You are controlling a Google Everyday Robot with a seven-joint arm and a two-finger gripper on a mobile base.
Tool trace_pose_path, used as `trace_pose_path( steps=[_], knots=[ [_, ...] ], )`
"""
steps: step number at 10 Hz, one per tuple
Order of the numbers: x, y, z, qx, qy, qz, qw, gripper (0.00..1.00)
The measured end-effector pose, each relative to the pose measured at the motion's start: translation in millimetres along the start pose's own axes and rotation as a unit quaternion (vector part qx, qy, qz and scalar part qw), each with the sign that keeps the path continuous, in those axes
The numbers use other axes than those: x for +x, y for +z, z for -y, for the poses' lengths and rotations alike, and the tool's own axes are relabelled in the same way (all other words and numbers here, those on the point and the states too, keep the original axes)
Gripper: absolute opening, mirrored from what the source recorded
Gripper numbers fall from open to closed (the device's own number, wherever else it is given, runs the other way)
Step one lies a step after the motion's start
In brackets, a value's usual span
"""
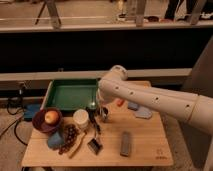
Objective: Place fork in metal cup
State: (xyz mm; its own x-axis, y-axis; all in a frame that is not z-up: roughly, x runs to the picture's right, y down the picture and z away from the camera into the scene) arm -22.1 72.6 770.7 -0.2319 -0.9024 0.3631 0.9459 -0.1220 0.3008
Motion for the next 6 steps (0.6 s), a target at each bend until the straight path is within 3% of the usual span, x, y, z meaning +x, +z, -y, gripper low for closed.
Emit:
trace_pose_path(
  steps=[6],
  knots=[
    [29.5, 2.7, 2.8, 0.023, -0.003, -0.018, 0.9996, 0.0]
  ],
)
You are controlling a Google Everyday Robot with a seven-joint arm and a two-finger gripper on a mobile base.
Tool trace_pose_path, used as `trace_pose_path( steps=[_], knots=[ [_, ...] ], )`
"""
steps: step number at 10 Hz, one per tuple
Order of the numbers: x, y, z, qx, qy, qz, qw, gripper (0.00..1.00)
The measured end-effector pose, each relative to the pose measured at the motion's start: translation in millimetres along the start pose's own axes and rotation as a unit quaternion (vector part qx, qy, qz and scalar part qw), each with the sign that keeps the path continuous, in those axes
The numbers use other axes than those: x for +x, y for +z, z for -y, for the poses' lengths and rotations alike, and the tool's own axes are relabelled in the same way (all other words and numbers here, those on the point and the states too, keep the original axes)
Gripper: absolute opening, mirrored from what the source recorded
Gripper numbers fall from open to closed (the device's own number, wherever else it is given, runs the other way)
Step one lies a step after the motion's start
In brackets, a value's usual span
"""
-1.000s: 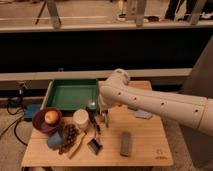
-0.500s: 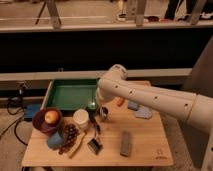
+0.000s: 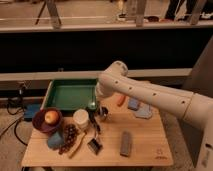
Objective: Place fork in metal cup
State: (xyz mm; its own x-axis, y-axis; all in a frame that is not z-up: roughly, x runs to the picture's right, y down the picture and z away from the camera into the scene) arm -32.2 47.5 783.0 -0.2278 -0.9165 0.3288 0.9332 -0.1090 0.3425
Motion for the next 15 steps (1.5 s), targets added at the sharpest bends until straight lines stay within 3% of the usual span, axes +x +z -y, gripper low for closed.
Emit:
trace_pose_path(
  steps=[4, 10, 13, 15],
  knots=[
    [7.8, 12.9, 0.4, 0.036, -0.038, -0.006, 0.9986, 0.0],
    [17.6, 27.9, 2.1, 0.059, -0.092, -0.01, 0.9939, 0.0],
    [18.3, 31.8, -5.9, 0.068, -0.12, -0.005, 0.9904, 0.0],
    [17.1, 30.5, -8.2, 0.072, -0.162, -0.007, 0.9842, 0.0]
  ],
)
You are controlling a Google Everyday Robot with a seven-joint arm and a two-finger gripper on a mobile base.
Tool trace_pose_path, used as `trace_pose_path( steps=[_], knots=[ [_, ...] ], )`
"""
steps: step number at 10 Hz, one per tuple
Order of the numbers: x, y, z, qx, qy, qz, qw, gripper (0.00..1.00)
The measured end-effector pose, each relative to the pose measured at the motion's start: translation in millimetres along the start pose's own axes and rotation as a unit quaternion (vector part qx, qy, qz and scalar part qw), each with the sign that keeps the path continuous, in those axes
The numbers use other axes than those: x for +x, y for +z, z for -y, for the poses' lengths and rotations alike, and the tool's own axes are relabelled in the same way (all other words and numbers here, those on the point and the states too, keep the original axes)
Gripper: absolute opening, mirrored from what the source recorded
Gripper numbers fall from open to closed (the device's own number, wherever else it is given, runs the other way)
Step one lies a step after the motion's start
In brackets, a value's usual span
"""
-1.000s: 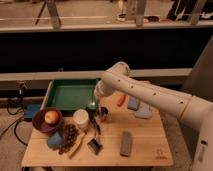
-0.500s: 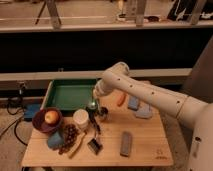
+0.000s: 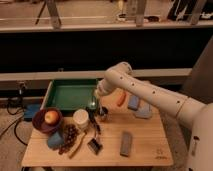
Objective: Place fork in metal cup
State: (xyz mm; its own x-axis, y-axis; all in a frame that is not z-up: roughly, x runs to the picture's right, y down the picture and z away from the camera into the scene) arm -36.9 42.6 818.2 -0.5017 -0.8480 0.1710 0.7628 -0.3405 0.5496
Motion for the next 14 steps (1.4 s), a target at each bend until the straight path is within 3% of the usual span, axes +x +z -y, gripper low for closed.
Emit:
trace_pose_path(
  steps=[1, 5, 9, 12, 14],
  knots=[
    [-1.7, -1.3, -0.8, 0.001, -0.016, -0.001, 0.9999, 0.02],
    [-14.7, -2.3, -0.1, 0.0, -0.03, -0.018, 0.9994, 0.41],
    [-32.4, -3.7, 2.5, 0.0, -0.018, -0.035, 0.9992, 0.78],
    [-36.9, -3.7, 8.4, -0.007, -0.016, -0.029, 0.9994, 0.8],
    [-37.4, -9.9, 8.1, -0.03, -0.01, -0.032, 0.999, 0.8]
  ],
)
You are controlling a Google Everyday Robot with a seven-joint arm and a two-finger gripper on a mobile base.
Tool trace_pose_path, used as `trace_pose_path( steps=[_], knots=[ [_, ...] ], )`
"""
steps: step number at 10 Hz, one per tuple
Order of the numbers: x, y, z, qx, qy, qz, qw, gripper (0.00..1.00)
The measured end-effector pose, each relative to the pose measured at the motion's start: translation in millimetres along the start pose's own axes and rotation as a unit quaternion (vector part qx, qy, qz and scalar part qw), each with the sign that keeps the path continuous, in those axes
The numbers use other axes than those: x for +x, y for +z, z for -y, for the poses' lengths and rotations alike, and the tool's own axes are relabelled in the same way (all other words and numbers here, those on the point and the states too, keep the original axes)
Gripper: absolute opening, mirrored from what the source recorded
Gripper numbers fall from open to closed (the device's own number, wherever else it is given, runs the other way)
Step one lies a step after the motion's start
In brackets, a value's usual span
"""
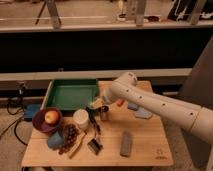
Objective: Place fork in metal cup
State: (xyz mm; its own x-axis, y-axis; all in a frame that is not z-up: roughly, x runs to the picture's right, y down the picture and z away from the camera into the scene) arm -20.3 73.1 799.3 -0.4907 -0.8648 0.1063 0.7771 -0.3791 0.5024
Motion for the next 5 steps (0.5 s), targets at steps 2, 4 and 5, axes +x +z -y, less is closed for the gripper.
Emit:
trace_pose_path(
  steps=[2, 4, 5],
  knots=[
    [4.9, -17.1, -4.8, -0.02, 0.01, -0.001, 0.9998, 0.69],
    [6.5, -17.5, -4.8, -0.006, 0.001, 0.0, 1.0, 0.49],
    [8.7, -12.1, -0.3, -0.003, -0.005, -0.001, 1.0, 0.39]
  ],
)
